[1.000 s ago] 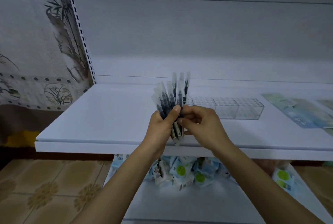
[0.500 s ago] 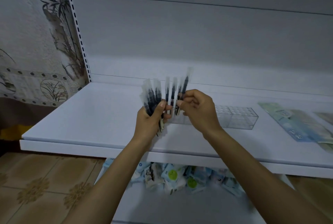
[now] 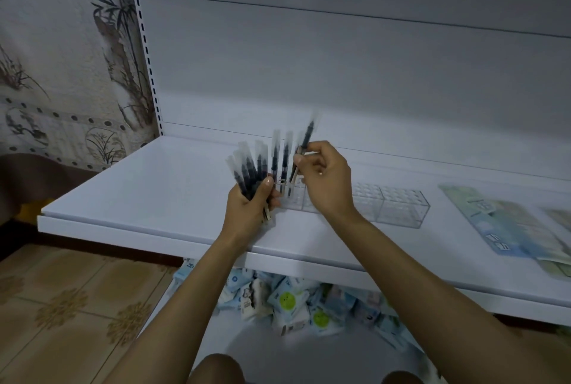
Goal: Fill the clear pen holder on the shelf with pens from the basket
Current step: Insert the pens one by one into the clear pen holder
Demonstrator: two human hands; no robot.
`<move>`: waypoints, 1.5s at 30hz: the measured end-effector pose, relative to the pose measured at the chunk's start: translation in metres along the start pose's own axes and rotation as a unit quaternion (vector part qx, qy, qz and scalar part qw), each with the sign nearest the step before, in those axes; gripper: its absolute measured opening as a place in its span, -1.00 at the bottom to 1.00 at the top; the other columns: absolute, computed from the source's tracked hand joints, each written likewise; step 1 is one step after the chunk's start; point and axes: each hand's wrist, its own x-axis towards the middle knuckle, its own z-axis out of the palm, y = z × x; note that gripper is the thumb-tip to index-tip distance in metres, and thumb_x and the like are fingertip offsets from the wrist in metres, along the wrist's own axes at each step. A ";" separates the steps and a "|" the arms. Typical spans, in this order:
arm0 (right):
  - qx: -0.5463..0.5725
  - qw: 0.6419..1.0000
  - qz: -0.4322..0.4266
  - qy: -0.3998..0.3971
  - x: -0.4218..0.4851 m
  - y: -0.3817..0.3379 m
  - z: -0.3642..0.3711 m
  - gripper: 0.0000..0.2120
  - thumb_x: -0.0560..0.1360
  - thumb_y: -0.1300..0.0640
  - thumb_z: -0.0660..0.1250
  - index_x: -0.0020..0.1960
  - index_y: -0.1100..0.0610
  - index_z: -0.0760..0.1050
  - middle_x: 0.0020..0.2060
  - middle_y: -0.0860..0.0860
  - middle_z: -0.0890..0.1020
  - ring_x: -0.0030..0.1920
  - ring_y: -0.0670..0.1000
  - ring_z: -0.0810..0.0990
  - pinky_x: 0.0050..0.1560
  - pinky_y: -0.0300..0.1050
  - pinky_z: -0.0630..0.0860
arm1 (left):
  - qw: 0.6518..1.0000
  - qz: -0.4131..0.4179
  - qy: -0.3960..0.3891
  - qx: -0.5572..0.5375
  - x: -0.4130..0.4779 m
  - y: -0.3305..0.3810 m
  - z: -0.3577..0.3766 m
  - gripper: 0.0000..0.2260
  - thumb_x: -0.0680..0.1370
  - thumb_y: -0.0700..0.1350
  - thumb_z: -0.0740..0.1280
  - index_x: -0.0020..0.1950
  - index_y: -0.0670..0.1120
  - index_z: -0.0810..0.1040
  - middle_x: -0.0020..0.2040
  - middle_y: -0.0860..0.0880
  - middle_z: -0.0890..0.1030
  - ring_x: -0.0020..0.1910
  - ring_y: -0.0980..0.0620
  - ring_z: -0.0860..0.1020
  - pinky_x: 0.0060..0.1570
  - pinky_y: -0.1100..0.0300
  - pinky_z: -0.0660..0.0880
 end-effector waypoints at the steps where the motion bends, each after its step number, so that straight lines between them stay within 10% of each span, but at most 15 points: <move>1: -0.003 1.000 -0.001 0.005 0.004 -0.001 0.000 -0.93 0.51 0.16 0.36 -0.02 0.07 0.49 -0.26 -0.02 0.63 -0.22 -0.03 0.62 -0.09 0.05 0.61 | 1.000 -0.002 0.006 -0.002 0.001 -0.001 0.000 -0.84 0.60 -0.13 0.27 -0.09 -0.19 0.55 -0.30 -0.07 0.60 -0.35 0.10 0.56 -0.27 0.26 0.54; 45: -0.098 0.993 0.008 0.065 0.016 0.013 0.028 -0.87 0.44 0.01 0.44 -0.07 0.03 0.57 -0.31 -0.21 0.56 -0.33 -0.21 0.53 -0.23 -0.16 0.52 | 0.989 -0.112 0.027 -0.094 0.009 -0.006 -0.006 -0.91 0.59 -0.23 0.28 -0.04 -0.16 0.58 -0.18 -0.17 0.64 -0.30 0.04 0.58 -0.21 0.24 0.56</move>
